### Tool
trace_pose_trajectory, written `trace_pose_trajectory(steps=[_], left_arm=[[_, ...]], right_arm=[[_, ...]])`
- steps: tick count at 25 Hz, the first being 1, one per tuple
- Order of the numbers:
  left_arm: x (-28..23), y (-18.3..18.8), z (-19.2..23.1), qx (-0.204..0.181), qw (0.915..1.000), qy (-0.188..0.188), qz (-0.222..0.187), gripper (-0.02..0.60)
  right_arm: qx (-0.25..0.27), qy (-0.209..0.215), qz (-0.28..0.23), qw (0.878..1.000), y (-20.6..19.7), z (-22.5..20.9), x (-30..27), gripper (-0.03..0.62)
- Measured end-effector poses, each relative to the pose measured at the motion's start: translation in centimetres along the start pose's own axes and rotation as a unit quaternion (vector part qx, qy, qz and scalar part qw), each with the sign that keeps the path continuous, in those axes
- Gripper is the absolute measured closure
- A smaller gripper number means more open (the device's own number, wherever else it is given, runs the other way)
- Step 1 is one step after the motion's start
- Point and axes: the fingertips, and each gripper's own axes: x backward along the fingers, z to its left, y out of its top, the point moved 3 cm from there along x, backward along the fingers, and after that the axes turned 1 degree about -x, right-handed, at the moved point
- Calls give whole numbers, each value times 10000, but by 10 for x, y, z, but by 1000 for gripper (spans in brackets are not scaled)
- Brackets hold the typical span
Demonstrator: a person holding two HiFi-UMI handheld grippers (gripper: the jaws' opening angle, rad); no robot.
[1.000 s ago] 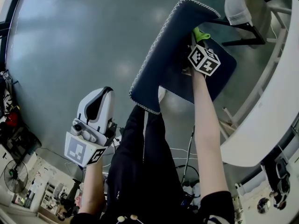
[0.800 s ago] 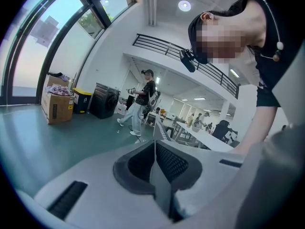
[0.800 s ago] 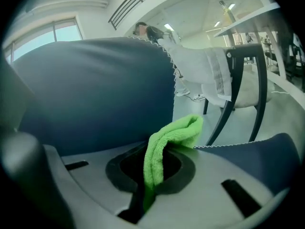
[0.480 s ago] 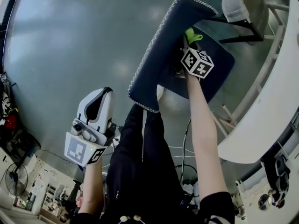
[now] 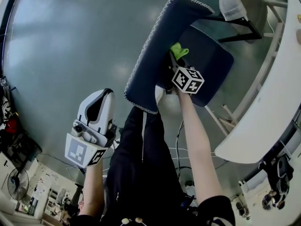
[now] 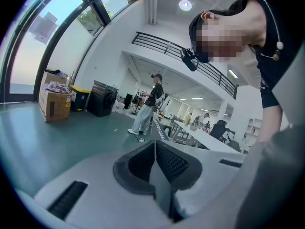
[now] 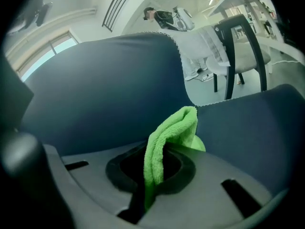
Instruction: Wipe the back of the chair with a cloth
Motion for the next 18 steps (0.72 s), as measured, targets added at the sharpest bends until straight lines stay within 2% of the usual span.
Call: trace_pose_trajectory(steps=[5, 18], left_arm=[[4, -1, -1, 25, 10000, -1, 26, 569], [7, 0, -3, 14, 10000, 13, -44, 569]], right_arm=[[-254, 267, 107, 9993, -29, 17, 16, 577], [0, 546, 469, 9974, -63, 37, 34, 577]])
